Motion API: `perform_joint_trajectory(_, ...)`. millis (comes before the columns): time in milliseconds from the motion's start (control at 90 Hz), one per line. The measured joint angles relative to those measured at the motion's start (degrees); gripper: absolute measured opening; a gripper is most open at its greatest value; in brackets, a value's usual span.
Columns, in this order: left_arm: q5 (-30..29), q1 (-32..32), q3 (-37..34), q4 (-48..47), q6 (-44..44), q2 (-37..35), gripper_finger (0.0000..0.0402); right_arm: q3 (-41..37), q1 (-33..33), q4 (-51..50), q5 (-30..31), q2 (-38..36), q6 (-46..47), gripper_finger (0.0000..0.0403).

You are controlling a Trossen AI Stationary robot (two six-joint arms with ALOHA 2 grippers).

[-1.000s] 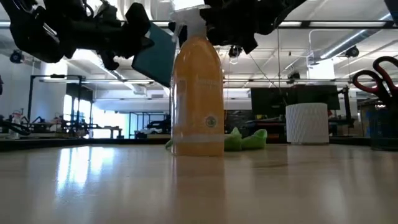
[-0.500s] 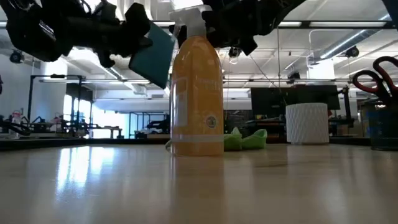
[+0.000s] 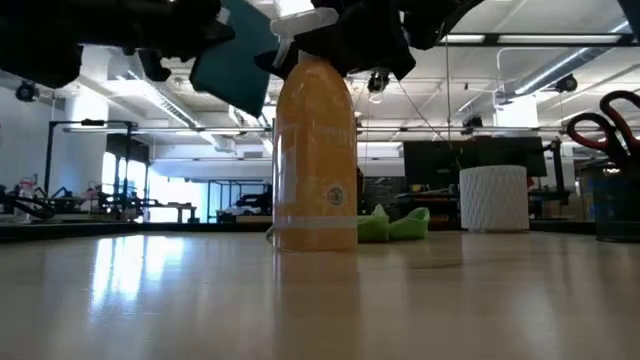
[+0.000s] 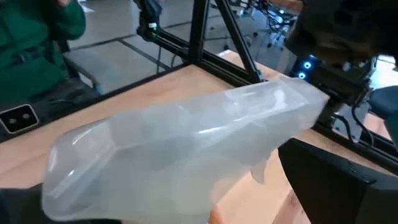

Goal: Apply microfiber cloth
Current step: Spray the front and back of the tablet with the spray bottle

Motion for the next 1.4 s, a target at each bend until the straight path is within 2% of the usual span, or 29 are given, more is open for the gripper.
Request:
perform_joint_trajectory(333, -0.02, -2.90, 0.07, -0.22, 1.20, -0.78, 0.0004, 0.00, 1.79, -0.51, 0.20, -0.20, -0.20, 0.0348)
perform_joint_trajectory(478, 0.03, -4.44, 0.07, -0.20, 1.87, -0.74, 0.0004, 0.00, 2.66, -0.43, 5.52, -1.25, 1.31, 0.0348)
perform_joint_trajectory(656, 0.33, -5.68, 1.50, -0.03, 8.38, -1.02, 0.0004, 0.00, 3.65, -0.57, 13.79, -1.57, 2.61, 0.0348)
perform_joint_trajectory(889, 2.02, -5.66, 4.97, -0.04, 13.84, -1.24, 0.0004, 0.26, 3.65, -0.57, 16.10, -1.94, 3.74, 0.0345)
perform_joint_trajectory(1222, 2.02, -5.82, 6.83, -0.27, 14.63, -1.29, 0.0006, 0.28, 3.52, -3.51, 16.23, -3.66, 4.24, 0.0263)
perform_joint_trajectory(1400, 2.07, -6.08, 7.23, -0.30, 13.57, -1.31, 0.0007, 0.28, 3.52, -5.43, 20.16, -4.32, 4.43, 0.0214)
